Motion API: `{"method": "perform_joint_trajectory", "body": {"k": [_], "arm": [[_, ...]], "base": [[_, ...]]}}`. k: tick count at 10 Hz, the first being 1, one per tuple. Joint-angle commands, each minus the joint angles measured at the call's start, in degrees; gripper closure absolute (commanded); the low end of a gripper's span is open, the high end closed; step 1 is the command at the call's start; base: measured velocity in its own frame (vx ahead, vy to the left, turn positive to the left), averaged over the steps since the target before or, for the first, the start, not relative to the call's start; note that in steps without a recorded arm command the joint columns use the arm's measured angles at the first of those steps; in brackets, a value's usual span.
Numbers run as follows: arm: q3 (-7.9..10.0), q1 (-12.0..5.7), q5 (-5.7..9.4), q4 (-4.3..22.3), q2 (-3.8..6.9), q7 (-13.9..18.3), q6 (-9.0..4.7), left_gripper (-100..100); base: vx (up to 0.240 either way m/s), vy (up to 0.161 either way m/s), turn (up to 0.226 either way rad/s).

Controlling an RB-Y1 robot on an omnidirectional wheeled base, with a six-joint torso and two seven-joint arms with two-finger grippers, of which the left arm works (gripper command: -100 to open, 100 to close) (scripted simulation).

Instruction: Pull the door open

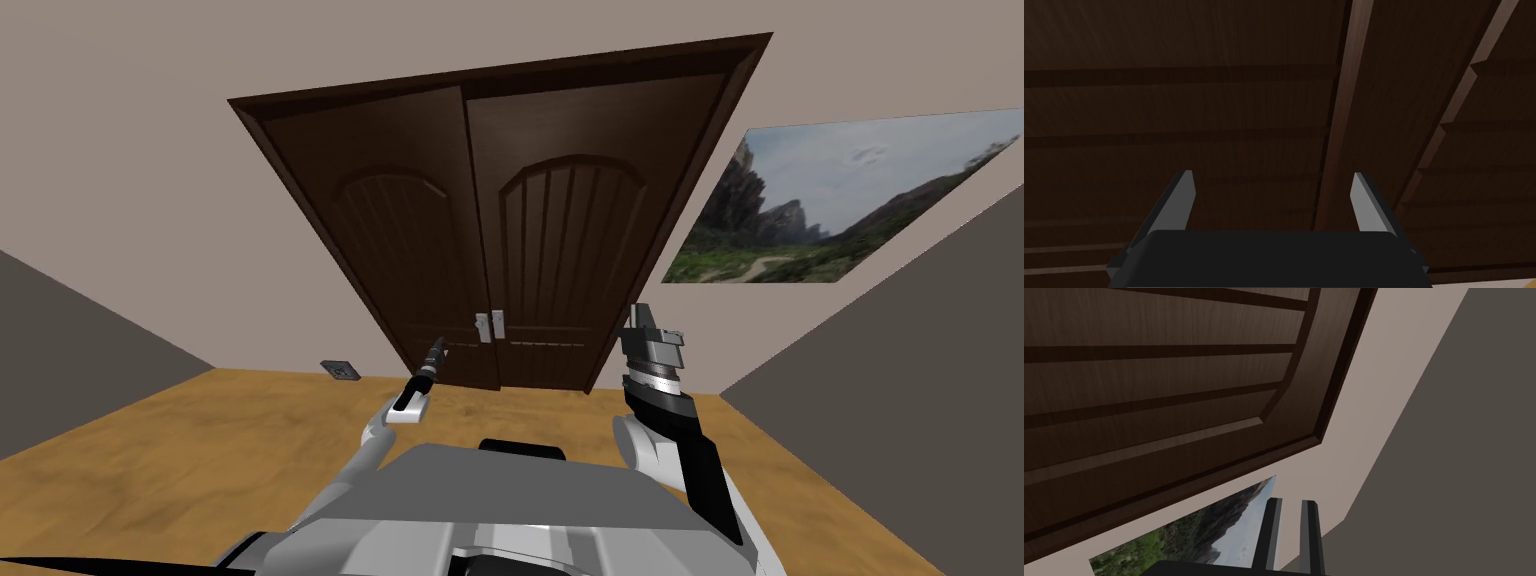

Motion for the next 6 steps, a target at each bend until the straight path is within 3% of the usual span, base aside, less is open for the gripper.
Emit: {"method": "perform_joint_trajectory", "body": {"k": [1,5,6], "arm": [[-0.08,-0.73,-0.04,0.3,-0.21,0.0,-0.02,-100],[-1.89,-3.04,-0.46,-0.7,-1.92,-0.2,-0.27,-100],[-1.61,-2.51,-0.31,-0.4,-1.32,0.1,-0.37,-100]], "base": [[0.188,-0.027,-0.066],[0.218,-0.099,-0.147],[0.108,-0.062,-0.028]]}}
